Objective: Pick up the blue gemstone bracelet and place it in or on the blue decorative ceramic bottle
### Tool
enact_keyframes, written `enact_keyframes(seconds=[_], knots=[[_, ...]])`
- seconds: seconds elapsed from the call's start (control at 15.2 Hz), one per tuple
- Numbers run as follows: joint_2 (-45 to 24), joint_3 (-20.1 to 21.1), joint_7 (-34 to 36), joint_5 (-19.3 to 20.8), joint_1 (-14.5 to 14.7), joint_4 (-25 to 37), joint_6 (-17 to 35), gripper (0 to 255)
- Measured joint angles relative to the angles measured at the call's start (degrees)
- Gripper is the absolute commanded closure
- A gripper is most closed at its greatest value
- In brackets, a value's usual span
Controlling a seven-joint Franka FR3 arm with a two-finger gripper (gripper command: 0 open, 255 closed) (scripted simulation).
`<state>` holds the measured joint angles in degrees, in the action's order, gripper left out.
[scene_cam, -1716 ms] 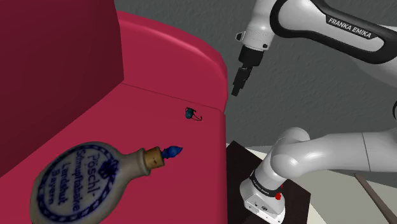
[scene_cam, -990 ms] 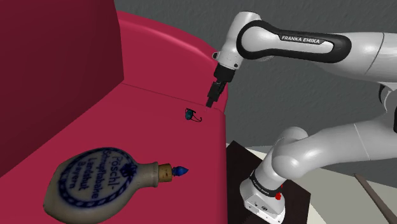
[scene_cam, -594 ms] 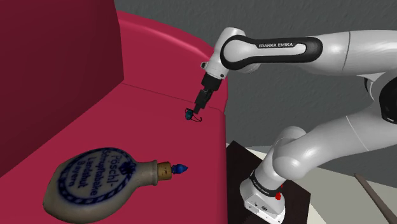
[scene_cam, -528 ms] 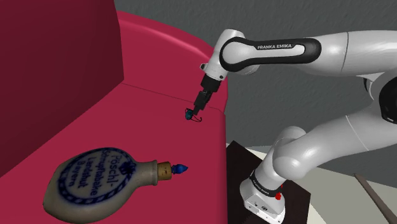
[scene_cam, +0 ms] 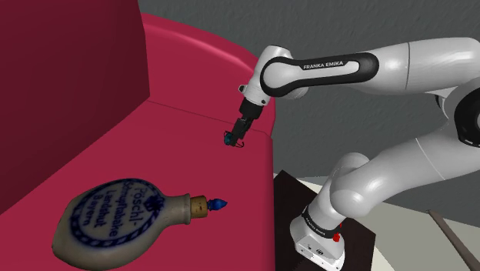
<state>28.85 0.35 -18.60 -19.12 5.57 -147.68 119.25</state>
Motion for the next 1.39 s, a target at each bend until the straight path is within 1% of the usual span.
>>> enact_keyframes(seconds=[0.26, 0.33, 0.99, 1.39], knots=[[-0.03, 0.03, 0.02, -0.02, 0.02, -0.02, 0.06, 0], [-0.03, 0.03, 0.02, -0.02, 0.02, -0.02, 0.06, 255], [0.02, 0.06, 0.02, -0.06, 0.04, 0.03, 0.04, 255], [1.23, -0.01, 1.31, 0.7, -0.21, 3.01, -4.04, 255]])
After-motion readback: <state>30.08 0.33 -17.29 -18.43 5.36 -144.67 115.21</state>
